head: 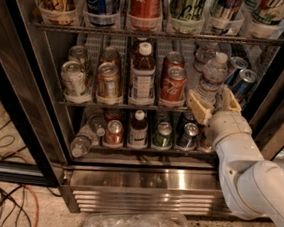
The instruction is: Pick water bottle from middle shelf of fridge
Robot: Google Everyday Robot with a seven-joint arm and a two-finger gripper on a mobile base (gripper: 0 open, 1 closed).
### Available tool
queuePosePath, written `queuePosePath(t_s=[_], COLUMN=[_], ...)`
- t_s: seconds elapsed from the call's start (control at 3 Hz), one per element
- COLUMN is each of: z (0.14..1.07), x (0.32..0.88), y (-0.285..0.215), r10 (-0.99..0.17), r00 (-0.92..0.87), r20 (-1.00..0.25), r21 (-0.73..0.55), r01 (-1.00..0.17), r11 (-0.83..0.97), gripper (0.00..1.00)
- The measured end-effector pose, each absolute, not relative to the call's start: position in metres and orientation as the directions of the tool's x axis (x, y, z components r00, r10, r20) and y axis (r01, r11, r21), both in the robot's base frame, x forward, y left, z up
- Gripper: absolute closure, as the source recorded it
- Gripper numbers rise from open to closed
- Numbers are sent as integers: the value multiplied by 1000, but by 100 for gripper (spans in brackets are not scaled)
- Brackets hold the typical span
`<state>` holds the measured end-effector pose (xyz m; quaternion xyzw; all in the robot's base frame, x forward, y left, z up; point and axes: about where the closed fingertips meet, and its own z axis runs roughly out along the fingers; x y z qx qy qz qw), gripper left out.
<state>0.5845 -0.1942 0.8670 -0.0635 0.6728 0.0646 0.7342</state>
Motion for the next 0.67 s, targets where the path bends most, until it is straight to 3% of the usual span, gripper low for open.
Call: queuePosePath(t_s=[0.67], z=[865], x=[607], y=[-186], r10=[19], r00=[76], r20=[-997], r21=[5], r01=[-188], r11=[982], gripper=[43])
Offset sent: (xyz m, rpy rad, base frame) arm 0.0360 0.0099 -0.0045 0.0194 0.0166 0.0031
